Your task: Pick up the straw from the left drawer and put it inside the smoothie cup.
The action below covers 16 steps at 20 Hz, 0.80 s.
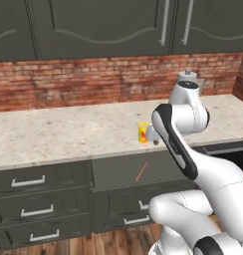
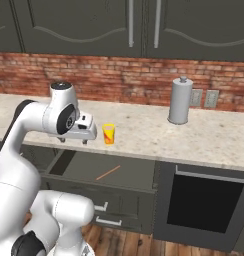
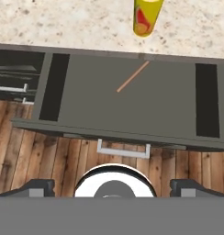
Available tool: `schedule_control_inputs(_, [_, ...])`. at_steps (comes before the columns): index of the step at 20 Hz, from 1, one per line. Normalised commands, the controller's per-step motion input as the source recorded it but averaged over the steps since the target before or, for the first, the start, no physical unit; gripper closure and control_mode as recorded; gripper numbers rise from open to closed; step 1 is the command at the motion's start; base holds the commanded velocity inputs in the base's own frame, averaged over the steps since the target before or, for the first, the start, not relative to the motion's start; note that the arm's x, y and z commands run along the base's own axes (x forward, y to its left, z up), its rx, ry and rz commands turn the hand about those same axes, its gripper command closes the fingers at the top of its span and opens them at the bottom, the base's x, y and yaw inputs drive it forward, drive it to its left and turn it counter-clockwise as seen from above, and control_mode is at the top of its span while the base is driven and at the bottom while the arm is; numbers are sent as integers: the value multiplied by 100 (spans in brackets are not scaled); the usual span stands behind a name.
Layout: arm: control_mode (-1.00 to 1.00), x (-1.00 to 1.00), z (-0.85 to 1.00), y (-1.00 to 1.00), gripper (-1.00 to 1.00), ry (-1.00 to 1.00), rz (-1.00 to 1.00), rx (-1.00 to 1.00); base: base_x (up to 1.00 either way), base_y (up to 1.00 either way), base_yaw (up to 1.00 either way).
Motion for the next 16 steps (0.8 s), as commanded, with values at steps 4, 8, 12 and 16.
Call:
schedule_control_inputs(4, [-100,5,-31,0,-100,5,0,0,0,0,0])
schedule_control_inputs(8, [-100,9,-46,0,-100,11,0,0,0,0,0])
schedule_control_inputs(12, [-100,8,-62,0,-100,11,0,1,0,0,0])
schedule_control_inputs(16, [-100,6,-69,-8,-100,8,0,2,0,0,0])
